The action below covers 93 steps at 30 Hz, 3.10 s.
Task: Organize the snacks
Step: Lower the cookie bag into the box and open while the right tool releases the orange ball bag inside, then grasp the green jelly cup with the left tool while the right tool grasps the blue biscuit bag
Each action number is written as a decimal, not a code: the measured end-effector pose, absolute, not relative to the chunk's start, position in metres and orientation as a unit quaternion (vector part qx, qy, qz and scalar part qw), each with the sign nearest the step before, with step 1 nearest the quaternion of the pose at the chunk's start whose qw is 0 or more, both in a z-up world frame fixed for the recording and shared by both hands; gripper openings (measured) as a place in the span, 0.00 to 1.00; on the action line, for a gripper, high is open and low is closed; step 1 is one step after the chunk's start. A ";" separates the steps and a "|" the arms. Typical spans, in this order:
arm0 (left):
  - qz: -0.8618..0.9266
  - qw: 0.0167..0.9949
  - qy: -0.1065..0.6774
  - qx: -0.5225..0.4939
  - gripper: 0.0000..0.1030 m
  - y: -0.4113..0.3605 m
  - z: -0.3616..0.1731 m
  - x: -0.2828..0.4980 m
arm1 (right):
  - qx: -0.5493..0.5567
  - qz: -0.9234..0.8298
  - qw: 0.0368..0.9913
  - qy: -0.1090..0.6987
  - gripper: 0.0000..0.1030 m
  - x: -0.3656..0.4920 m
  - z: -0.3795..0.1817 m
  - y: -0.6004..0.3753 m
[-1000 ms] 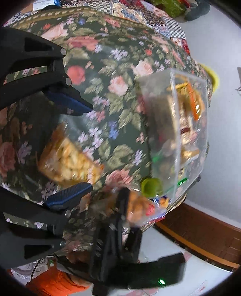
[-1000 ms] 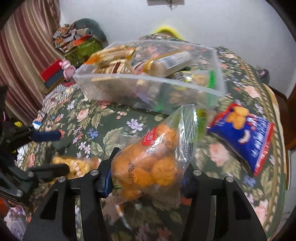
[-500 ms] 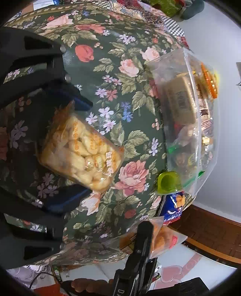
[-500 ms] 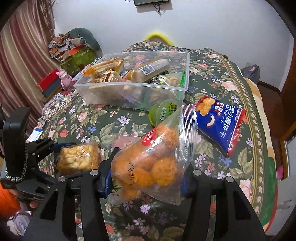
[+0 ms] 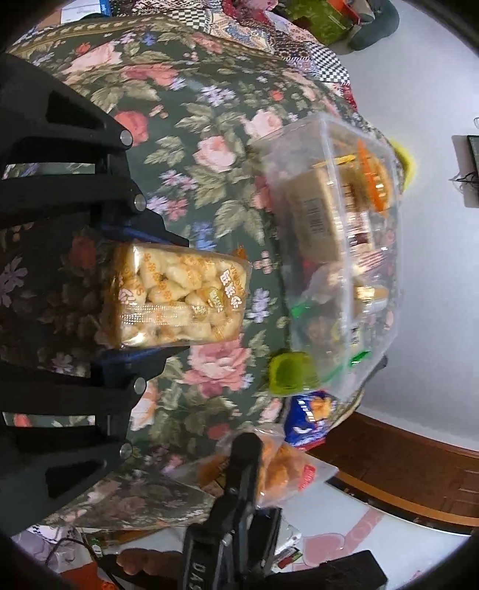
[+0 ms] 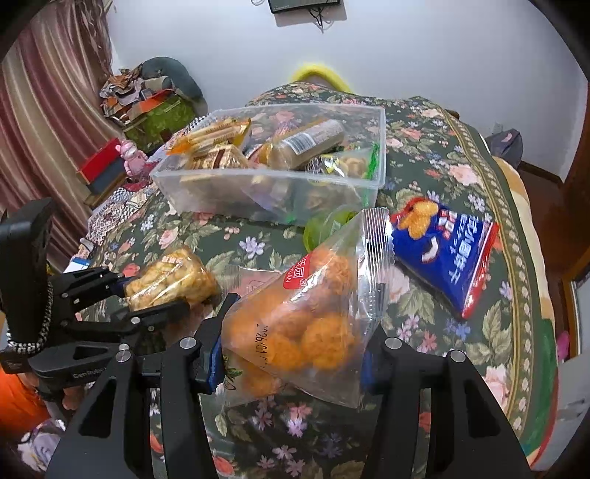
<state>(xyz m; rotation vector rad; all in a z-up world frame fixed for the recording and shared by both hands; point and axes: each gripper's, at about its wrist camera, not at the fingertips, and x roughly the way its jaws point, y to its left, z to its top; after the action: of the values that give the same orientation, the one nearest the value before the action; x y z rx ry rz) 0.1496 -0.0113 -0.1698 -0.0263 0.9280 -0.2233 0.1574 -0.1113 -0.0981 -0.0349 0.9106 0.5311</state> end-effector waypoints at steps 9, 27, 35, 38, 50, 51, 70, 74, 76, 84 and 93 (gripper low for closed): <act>-0.099 0.913 0.396 -0.023 0.44 -0.003 -0.126 0.172 | -0.021 0.258 0.879 0.401 0.49 0.175 -0.076 -0.104; -0.082 0.936 0.341 -0.033 0.44 0.005 -0.079 0.247 | -0.016 0.246 0.899 0.362 0.49 0.244 -0.052 -0.086; -0.074 0.935 0.345 -0.030 0.44 0.008 -0.087 0.279 | -0.022 0.244 0.896 0.370 0.50 0.278 -0.056 -0.066; -0.064 0.934 0.350 -0.037 0.44 0.015 -0.091 0.289 | -0.023 0.249 0.893 0.375 0.50 0.290 -0.059 -0.059; -0.052 0.926 0.366 -0.076 0.46 0.040 -0.097 0.301 | -0.020 0.249 0.887 0.388 0.68 0.301 -0.063 -0.053; -0.053 0.926 0.366 -0.075 0.46 0.039 -0.095 0.300 | -0.023 0.249 0.889 0.384 0.69 0.297 -0.060 -0.055; -0.079 0.927 0.364 -0.045 0.57 0.017 -0.089 0.234 | -0.073 0.177 0.911 0.365 0.72 0.232 -0.055 -0.137; -0.087 0.920 0.380 -0.039 0.61 0.007 -0.103 0.221 | -0.066 0.154 0.907 0.387 0.79 0.226 -0.069 -0.159; -0.091 0.915 0.392 -0.037 0.62 0.001 -0.110 0.218 | -0.061 0.149 0.902 0.401 0.82 0.225 -0.079 -0.169; -0.101 0.895 0.432 -0.042 0.62 -0.015 -0.143 0.217 | -0.047 0.167 0.877 0.449 0.84 0.253 -0.111 -0.181; -0.106 0.886 0.451 -0.028 0.62 -0.031 -0.162 0.221 | -0.103 0.177 0.866 0.456 1.00 0.273 -0.135 -0.166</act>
<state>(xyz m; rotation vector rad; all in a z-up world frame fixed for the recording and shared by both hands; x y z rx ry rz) 0.2215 -0.0306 -0.1623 -0.0584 0.9372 -0.2205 0.2727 -0.1660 -0.1347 -0.2166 0.9551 0.3714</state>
